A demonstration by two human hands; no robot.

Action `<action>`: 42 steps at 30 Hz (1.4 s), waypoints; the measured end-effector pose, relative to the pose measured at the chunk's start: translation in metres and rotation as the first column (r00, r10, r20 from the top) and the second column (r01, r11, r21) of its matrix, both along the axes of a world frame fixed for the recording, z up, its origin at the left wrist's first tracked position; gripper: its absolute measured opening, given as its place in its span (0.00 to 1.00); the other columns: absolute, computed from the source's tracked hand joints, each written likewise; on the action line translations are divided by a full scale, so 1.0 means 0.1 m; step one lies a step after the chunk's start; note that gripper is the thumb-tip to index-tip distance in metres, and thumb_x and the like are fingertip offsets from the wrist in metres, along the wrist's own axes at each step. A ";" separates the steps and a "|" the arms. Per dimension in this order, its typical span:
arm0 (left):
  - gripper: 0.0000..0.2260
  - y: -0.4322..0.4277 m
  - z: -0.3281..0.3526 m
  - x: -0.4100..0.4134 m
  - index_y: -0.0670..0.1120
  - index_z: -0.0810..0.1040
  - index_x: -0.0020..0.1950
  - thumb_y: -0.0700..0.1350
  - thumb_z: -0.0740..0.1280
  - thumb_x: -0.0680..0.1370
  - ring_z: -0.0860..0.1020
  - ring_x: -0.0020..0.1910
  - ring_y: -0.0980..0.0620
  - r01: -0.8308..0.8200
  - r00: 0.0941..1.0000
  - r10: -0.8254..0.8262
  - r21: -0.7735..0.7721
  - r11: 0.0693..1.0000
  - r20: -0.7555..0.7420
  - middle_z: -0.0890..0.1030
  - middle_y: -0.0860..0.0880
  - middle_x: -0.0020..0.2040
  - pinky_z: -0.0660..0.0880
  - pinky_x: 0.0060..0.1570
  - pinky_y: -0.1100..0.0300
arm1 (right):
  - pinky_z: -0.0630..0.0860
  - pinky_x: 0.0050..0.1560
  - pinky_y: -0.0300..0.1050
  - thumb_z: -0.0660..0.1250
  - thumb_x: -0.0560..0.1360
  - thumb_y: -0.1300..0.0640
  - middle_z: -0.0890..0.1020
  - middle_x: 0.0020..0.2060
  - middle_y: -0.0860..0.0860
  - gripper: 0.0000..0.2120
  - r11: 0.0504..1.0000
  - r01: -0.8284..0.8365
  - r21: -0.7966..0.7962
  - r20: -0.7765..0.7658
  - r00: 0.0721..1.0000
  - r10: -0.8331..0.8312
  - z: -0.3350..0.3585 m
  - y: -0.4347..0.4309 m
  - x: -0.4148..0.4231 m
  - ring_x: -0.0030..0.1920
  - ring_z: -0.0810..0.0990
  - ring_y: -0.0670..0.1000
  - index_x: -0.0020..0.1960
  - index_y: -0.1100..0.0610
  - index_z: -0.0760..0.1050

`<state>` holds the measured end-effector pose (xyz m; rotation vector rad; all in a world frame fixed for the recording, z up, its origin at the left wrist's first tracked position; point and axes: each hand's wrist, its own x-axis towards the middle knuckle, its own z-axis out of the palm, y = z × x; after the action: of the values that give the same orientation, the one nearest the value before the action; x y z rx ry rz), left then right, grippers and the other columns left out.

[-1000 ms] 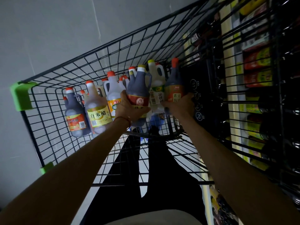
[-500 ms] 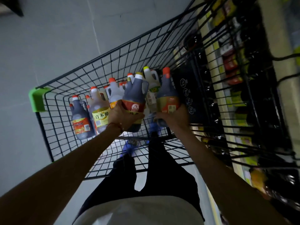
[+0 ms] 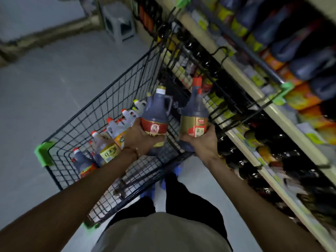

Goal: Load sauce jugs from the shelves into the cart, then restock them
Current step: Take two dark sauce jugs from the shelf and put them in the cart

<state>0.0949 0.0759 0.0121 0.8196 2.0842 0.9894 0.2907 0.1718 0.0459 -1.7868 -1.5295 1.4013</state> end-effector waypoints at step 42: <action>0.45 -1.38 1.13 7.34 0.53 0.67 0.63 0.70 0.78 0.54 0.81 0.55 0.44 0.929 0.344 -0.892 -0.032 0.369 -0.292 0.80 0.51 0.59 0.79 0.52 0.46 | 0.84 0.45 0.50 0.85 0.50 0.49 0.84 0.51 0.52 0.43 0.469 0.867 0.167 -0.237 0.497 -0.835 0.79 -3.72 6.96 0.48 0.85 0.54 0.61 0.53 0.71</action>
<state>0.8284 -0.0626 0.1251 2.0005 1.2778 0.3499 0.9870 -0.2000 0.1249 -1.8112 -0.4857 0.7009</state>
